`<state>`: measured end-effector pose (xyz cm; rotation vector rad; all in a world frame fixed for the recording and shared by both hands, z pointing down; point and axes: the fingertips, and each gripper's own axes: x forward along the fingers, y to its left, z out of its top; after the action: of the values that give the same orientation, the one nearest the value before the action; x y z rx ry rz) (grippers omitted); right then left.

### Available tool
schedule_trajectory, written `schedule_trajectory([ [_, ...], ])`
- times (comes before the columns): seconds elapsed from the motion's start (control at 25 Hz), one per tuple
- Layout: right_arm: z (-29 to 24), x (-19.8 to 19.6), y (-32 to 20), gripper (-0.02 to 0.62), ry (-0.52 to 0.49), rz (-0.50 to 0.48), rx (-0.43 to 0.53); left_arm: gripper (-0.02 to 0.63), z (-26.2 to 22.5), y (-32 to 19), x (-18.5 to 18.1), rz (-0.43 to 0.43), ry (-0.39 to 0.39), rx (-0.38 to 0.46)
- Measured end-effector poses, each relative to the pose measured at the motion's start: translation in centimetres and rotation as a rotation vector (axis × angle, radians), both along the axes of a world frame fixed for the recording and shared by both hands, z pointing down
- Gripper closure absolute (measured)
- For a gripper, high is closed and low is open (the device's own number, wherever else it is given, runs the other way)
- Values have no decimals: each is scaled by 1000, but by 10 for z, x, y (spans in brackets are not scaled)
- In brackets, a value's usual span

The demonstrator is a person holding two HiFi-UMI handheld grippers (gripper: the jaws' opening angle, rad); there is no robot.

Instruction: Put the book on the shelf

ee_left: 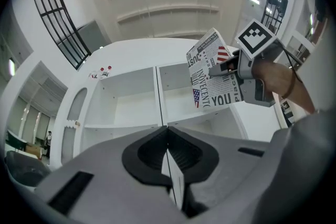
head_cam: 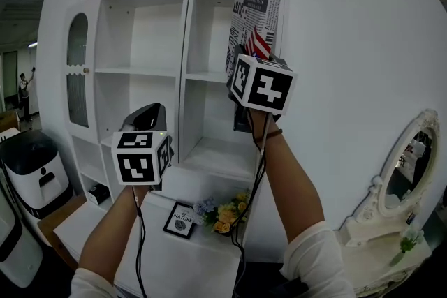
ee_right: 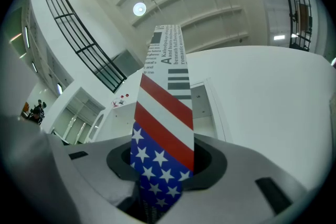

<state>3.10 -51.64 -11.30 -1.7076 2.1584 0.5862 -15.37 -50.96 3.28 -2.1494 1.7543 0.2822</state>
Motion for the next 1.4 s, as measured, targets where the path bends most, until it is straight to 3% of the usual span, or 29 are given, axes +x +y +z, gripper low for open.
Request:
schedule_trajectory([
  [0.72,-28,8,-78,422,19,75,-75,598,-20,-47,7,-15,10,-21],
  [1.4,-35,11,-148,420,49,106,-152,598,1,-92,-6,-65,50,-67],
])
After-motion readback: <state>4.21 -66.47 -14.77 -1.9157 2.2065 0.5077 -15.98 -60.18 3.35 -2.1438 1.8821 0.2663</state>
